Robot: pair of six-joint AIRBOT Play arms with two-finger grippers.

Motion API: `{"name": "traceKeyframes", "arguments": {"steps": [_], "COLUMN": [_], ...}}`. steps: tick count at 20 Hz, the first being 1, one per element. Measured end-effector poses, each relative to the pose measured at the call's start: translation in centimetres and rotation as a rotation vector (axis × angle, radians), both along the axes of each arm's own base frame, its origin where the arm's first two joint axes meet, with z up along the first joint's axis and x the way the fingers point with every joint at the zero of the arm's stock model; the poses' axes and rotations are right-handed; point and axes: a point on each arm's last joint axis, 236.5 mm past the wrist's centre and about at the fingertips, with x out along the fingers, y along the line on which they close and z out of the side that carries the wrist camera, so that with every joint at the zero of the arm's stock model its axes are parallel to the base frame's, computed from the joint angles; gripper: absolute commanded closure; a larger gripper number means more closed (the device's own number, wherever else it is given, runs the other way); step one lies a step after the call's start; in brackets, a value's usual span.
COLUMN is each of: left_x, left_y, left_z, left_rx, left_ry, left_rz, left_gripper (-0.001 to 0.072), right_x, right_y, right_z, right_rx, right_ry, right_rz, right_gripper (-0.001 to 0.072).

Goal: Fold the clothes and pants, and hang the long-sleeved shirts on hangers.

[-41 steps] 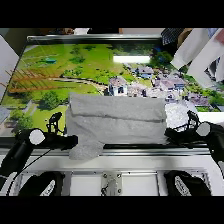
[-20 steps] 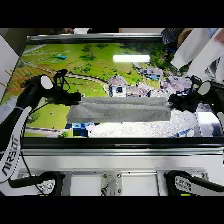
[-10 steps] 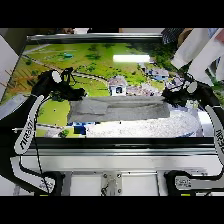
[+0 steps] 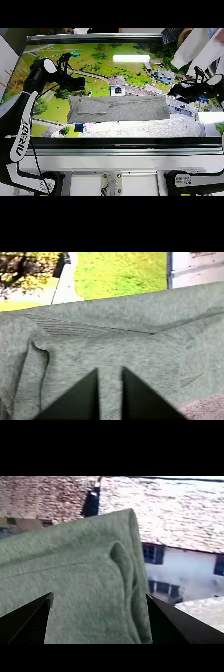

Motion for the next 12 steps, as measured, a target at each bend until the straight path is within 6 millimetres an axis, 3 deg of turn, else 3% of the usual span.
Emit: {"name": "traceKeyframes", "arguments": {"steps": [4, 9, 12], "left_x": [-1.6, -4.2, -5.2], "left_y": [-4.6, -10.1, -11.9], "left_z": [0.9, -0.5, -1.2], "left_rx": [-0.009, -0.004, 0.0], "left_ry": [-0.017, 0.014, 0.027], "left_rz": [-0.099, -0.22, -0.262], "left_gripper": [0.0689, 0.0689, 0.0689], "right_x": [-2.0, -2.9, -2.7], "right_y": [-1.4, 0.0, 1.5], "right_z": [-3.1, -6.6, -7.4], "right_rx": [0.185, 0.377, 0.421], "right_ry": [0.076, 0.12, 0.125], "right_rz": [0.032, 0.086, 0.114], "right_gripper": [-0.0005, -0.0002, -0.0001]}}
